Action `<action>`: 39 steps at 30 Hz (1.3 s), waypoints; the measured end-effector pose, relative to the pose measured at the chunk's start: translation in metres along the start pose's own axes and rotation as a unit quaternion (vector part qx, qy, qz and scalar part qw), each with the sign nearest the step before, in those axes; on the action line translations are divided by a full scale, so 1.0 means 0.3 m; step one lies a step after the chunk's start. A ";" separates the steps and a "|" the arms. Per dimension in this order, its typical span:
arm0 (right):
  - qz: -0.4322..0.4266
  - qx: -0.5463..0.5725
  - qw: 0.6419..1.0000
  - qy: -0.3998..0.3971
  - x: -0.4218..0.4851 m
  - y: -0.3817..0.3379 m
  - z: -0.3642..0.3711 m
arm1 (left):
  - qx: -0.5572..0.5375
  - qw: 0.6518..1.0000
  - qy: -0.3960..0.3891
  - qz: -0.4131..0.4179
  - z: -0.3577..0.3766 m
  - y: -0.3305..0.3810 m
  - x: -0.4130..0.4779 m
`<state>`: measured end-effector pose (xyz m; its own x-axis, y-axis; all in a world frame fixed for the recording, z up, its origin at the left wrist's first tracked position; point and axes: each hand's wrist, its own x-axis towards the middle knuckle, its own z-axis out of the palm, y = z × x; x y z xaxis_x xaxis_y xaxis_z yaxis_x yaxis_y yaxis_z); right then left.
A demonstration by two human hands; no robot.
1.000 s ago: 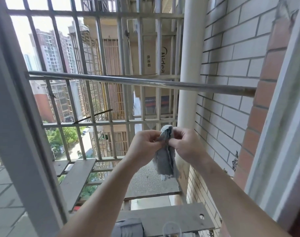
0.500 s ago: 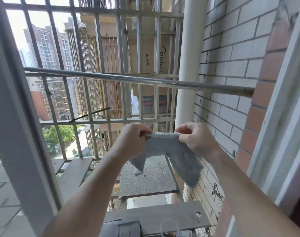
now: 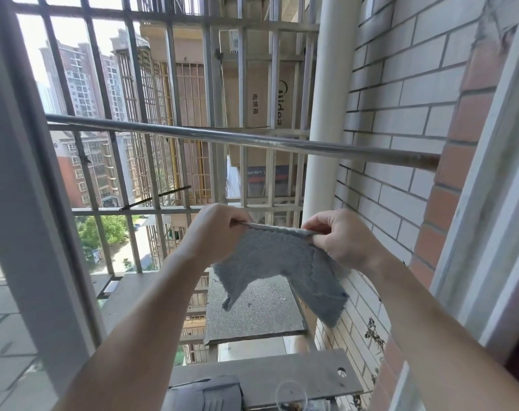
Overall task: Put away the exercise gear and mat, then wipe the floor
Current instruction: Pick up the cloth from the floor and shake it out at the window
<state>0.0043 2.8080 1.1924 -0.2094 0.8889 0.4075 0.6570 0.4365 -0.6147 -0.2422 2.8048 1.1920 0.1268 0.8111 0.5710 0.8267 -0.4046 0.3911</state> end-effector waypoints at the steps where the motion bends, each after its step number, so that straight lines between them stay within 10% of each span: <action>1: -0.004 -0.007 1.000 0.010 0.001 0.001 -0.001 | -0.002 1.000 0.005 -0.005 -0.002 -0.002 0.001; 39: 0.021 -0.089 0.971 0.223 0.147 -0.056 -0.082 | -0.037 0.978 0.193 -0.075 0.027 -0.019 0.224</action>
<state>0.0018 2.8362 1.2373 0.1279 0.7391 0.6613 0.7815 0.3355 -0.5260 -0.2338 2.8652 1.2223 -0.2219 0.6493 0.7275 0.7768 -0.3333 0.5344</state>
